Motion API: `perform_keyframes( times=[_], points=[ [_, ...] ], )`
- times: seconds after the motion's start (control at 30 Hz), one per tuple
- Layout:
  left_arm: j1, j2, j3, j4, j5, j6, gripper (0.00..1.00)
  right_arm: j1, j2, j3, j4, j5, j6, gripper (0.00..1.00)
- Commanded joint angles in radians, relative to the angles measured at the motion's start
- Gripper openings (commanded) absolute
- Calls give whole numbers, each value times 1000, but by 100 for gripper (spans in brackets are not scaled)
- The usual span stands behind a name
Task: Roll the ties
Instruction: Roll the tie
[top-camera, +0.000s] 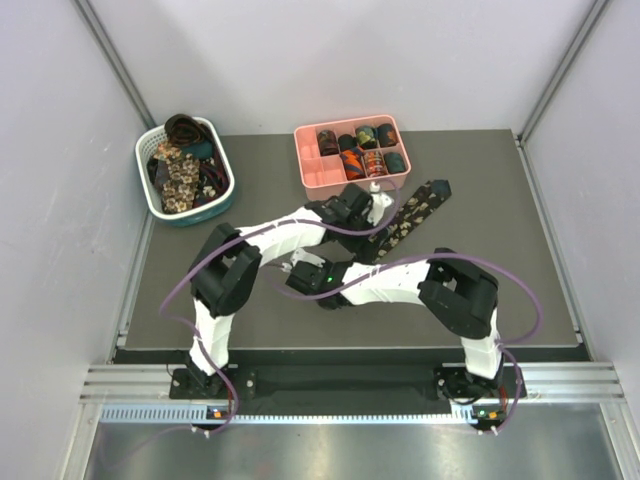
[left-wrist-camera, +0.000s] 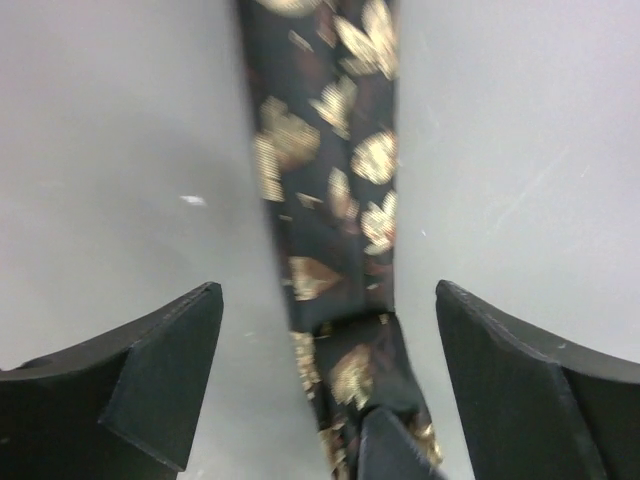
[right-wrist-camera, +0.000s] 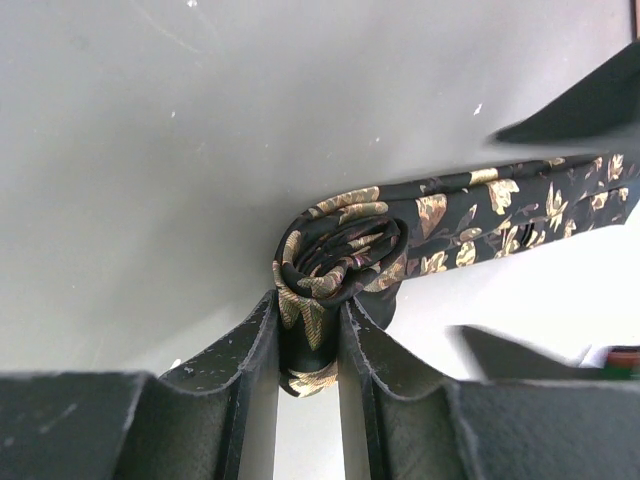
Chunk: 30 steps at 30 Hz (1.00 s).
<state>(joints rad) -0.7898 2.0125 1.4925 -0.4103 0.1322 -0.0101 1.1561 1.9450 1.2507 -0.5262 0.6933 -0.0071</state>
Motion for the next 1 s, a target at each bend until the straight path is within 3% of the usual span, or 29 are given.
perform_keyframes(
  times=[0.0,0.13,0.27,0.57,0.67,0.83,0.97],
  points=[
    [58,-115,46,77,49,-73,95,-1,-52,-17,48,-74,25,5],
    [116,-187,8,134,35,-111,99,1,-66,-33,58,-72,25,5],
    [152,-290,-122,247,-32,-165,99,1,-78,-51,71,-75,22,4],
    [216,-557,-409,487,-347,-269,99,-4,-150,-102,109,-90,13,5],
    [224,-642,-492,496,-544,-419,99,-12,-162,-105,117,-101,13,4],
    [238,-705,-586,541,-534,-428,99,-18,-184,-117,140,-127,15,5],
    [241,-776,-638,527,-633,-465,99,-30,-202,-132,166,-169,15,8]
  ],
)
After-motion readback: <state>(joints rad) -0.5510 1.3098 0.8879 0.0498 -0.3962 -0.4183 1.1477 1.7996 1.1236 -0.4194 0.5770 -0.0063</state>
